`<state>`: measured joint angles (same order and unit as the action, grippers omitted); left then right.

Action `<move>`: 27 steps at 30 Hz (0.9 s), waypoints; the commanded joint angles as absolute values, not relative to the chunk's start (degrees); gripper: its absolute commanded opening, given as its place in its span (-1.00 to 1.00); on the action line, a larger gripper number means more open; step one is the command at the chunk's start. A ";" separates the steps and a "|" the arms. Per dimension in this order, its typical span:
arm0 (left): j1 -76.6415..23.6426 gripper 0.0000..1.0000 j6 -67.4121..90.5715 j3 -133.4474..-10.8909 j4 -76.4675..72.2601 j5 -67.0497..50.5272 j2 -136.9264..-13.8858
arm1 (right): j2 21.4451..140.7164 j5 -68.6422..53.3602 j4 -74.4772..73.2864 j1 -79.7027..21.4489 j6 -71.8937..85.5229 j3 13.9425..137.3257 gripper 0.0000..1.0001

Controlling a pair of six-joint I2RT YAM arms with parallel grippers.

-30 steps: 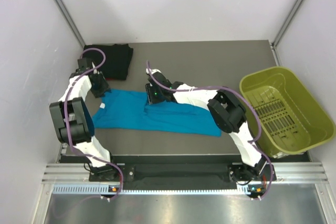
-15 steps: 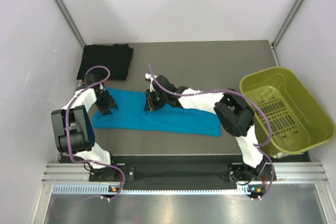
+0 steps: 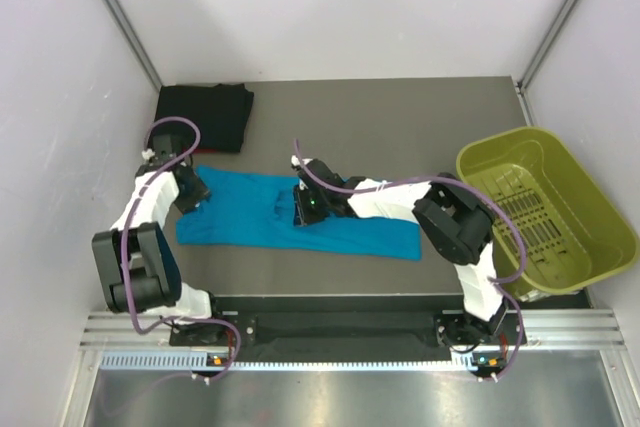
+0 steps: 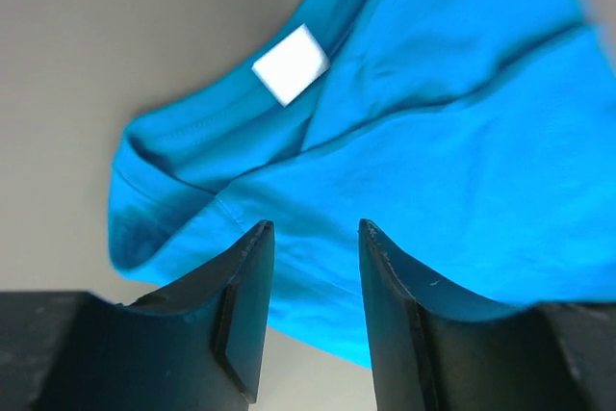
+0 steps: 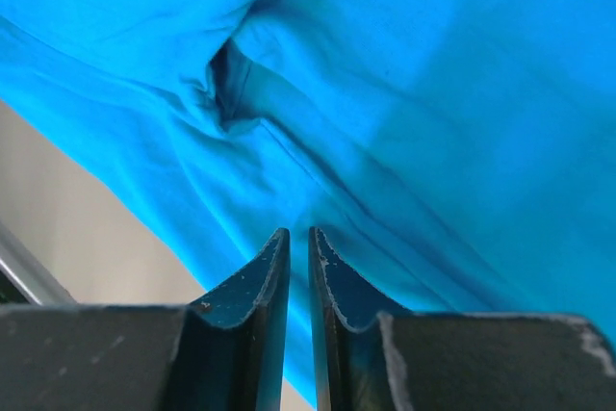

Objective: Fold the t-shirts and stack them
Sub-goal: Fold the tshirt

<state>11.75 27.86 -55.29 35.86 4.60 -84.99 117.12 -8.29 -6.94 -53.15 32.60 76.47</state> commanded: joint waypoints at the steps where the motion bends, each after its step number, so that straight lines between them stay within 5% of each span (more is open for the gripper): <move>1: 11.95 -0.12 25.67 -59.15 39.90 2.75 -79.03 | 110.49 -6.33 -8.35 -53.44 31.73 76.82 -0.71; 5: 11.87 -0.17 29.60 -54.33 37.63 -6.57 -76.91 | 107.93 -6.59 -9.05 -53.09 31.47 76.64 -0.65; 12: 12.04 -0.54 34.45 -49.75 38.23 -1.16 -83.49 | 106.70 -8.34 -8.00 -50.63 30.76 74.62 -0.64; 22: 12.22 -0.49 37.44 -44.82 29.35 6.41 -85.25 | 104.86 -5.90 -9.75 -44.31 27.61 70.14 -0.59; 27: 12.13 -0.40 36.48 -49.55 31.90 7.73 -85.43 | 103.53 -1.15 -16.41 -40.79 21.98 70.57 -0.32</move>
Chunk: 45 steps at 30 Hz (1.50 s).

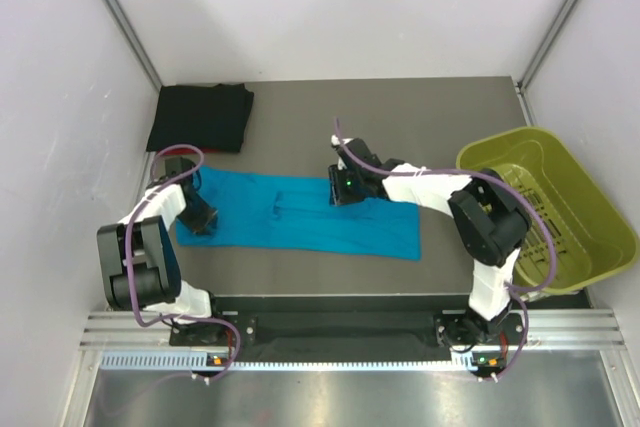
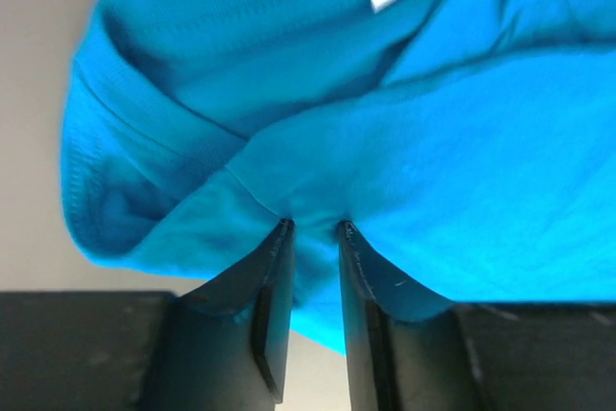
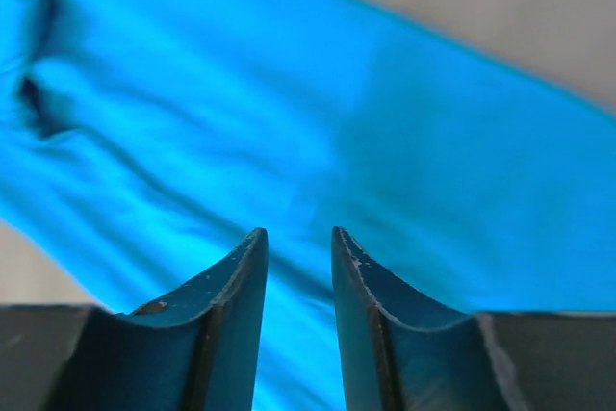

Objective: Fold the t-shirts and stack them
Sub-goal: Fold the tshirt

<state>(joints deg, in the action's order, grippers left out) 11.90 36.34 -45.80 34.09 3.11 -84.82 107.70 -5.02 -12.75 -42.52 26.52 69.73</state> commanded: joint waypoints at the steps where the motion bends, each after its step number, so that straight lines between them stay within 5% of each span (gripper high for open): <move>1: 12.22 -0.38 35.69 -50.53 33.30 8.87 -85.26 | 103.54 -0.36 -16.96 -39.65 21.45 70.66 -0.31; 6: 12.13 -0.33 33.66 -56.06 33.93 10.64 -84.81 | 102.48 4.39 -18.81 -35.78 20.65 67.33 -0.29; 12: 11.69 -0.31 33.66 -54.23 23.82 -2.10 -88.92 | 101.60 9.56 -17.49 -29.54 21.27 63.81 -0.32; 20: 11.86 -0.29 33.31 -58.71 26.19 7.29 -102.73 | 101.16 13.35 -18.19 -26.02 22.06 60.91 -0.37; 45: 4.75 -0.29 33.75 -63.98 19.68 0.96 -113.12 | 84.46 17.95 -23.47 -25.04 23.65 51.94 -0.26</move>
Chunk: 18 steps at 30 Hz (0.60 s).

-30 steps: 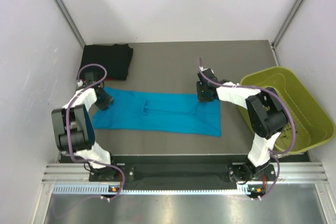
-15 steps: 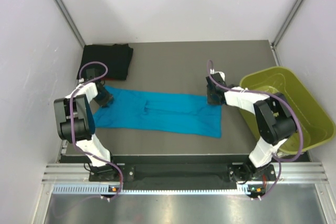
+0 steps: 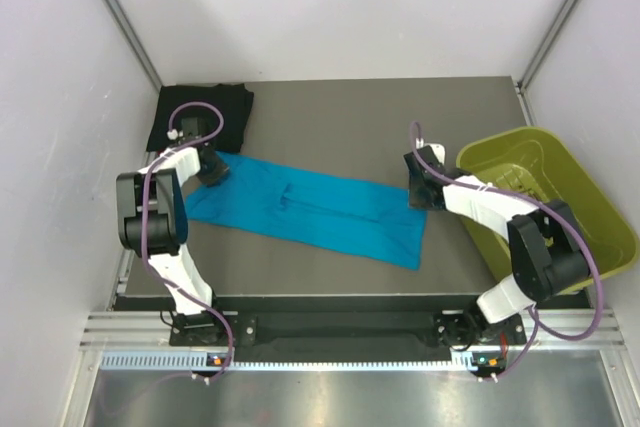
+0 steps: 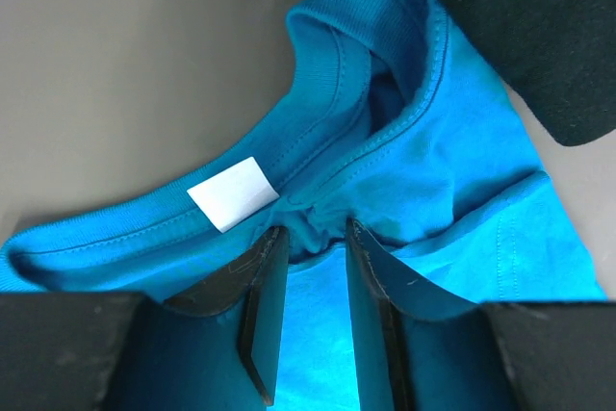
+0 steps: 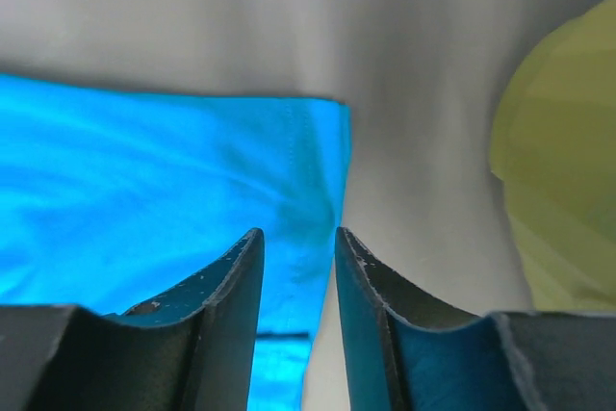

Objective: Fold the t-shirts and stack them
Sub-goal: Fold the tshirt

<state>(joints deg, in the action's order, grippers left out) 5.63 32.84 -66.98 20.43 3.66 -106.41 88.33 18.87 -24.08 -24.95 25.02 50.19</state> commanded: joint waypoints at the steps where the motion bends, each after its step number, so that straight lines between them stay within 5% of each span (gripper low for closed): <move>1: 4.83 -0.28 33.49 -64.16 20.47 1.66 -112.77 | 84.81 12.97 -23.12 -25.57 20.95 53.86 -0.24; 8: 4.57 -0.25 31.81 -70.56 28.02 6.66 -105.31 | 88.85 -1.39 -19.87 -36.73 1.69 60.99 0.04; 18: -3.60 -0.24 39.18 -70.76 28.31 -1.48 -99.40 | 95.44 -4.22 -18.71 -42.54 -15.90 63.89 0.21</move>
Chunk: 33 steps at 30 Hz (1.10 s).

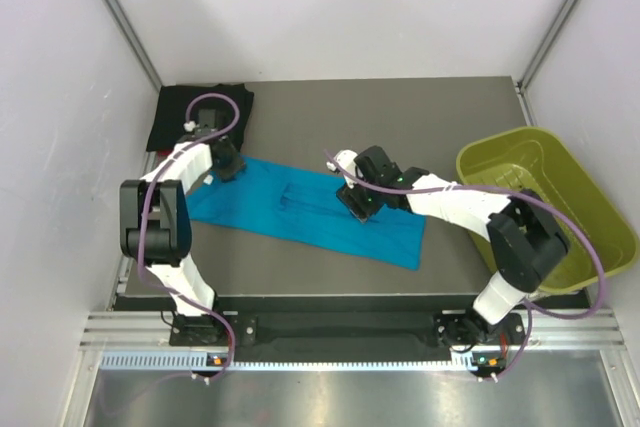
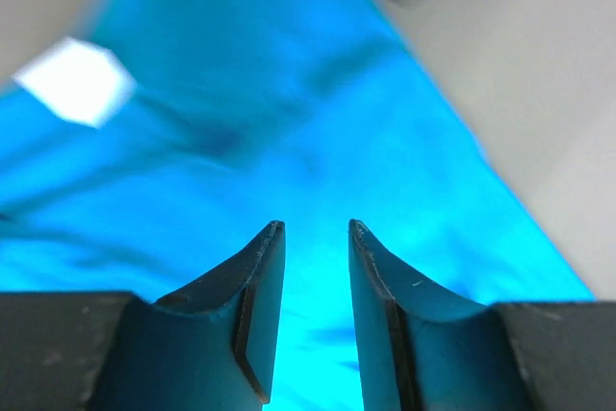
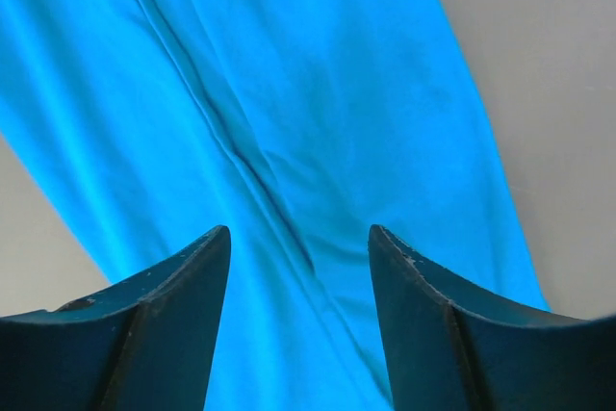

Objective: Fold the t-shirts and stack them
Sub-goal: Fold the tshirt

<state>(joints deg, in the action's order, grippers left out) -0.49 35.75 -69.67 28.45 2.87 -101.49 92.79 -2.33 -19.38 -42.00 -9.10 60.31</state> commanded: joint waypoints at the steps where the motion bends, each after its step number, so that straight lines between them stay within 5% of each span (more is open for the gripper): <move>1: -4.21 -0.24 39.81 -69.27 27.60 -1.58 -99.84 | 96.23 -2.83 -19.68 -42.80 -16.26 65.11 0.22; 33: -14.32 -0.27 44.04 -65.21 18.81 -0.79 -108.89 | 97.65 7.91 -27.68 -45.00 15.89 55.38 0.25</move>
